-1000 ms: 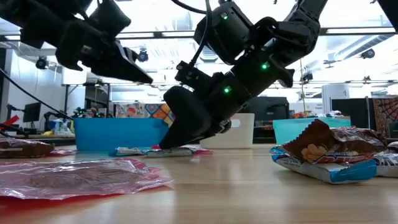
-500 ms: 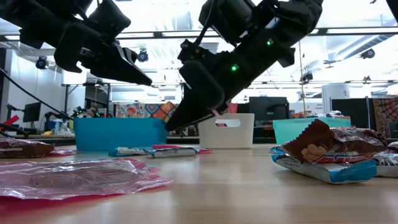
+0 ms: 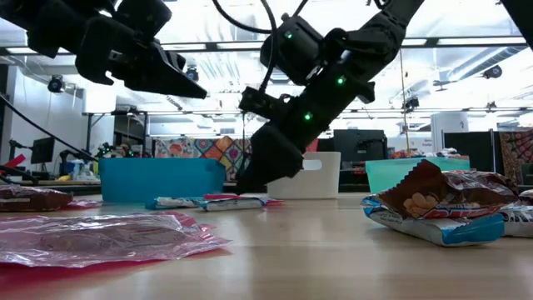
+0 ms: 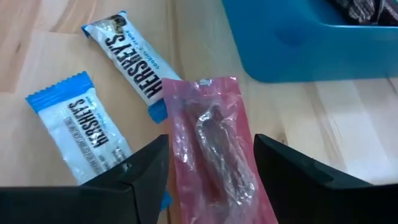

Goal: Sort candy
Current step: Put the red candy into the green bin

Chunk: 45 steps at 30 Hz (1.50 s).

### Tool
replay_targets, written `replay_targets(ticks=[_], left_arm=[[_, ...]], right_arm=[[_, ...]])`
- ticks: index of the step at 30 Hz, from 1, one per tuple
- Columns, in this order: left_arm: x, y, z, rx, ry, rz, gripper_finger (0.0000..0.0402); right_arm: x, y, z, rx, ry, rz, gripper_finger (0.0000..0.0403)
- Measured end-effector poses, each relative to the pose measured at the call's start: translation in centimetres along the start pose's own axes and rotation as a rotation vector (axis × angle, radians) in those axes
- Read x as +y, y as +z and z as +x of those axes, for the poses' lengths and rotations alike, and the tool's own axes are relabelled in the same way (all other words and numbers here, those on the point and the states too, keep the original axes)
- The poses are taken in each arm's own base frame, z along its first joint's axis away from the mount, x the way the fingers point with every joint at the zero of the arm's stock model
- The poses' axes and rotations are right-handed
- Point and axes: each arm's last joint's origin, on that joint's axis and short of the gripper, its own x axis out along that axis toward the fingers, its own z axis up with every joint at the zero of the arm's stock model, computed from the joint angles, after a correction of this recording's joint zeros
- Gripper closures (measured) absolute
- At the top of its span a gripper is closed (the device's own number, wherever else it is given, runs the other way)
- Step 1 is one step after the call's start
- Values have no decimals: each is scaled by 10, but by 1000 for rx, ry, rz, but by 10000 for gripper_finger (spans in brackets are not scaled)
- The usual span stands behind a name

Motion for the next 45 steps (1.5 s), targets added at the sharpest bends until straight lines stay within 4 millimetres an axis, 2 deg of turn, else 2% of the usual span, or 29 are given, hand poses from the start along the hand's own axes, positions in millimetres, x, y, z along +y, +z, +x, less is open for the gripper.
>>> replay_targets(ticks=[10, 14, 18, 27, 30, 36, 41, 45], left_arm=[[2, 3, -5, -19, 3, 13, 402], [2, 2, -5, -18, 3, 13, 402], [2, 2, -5, -18, 3, 15, 402], [2, 2, -5, -17, 3, 15, 402], [2, 3, -5, -18, 3, 14, 402], [3, 7, -6, -35, 6, 6, 402], [4, 12, -7, -17, 5, -1, 402], [5, 17, -7, -8, 4, -9, 402]], right_arm=[[-11, -11, 17, 43, 27, 51, 180], [-13, -13, 18, 56, 42, 71, 198], [-12, -13, 18, 61, 56, 67, 241], [-11, -13, 17, 63, 82, 53, 379], [-12, -10, 13, 54, 103, 60, 386], [-10, 6, -10, 34, 123, 87, 388], [-13, 25, -46, 24, 130, 142, 388], [-20, 34, -86, 80, 129, 227, 388]])
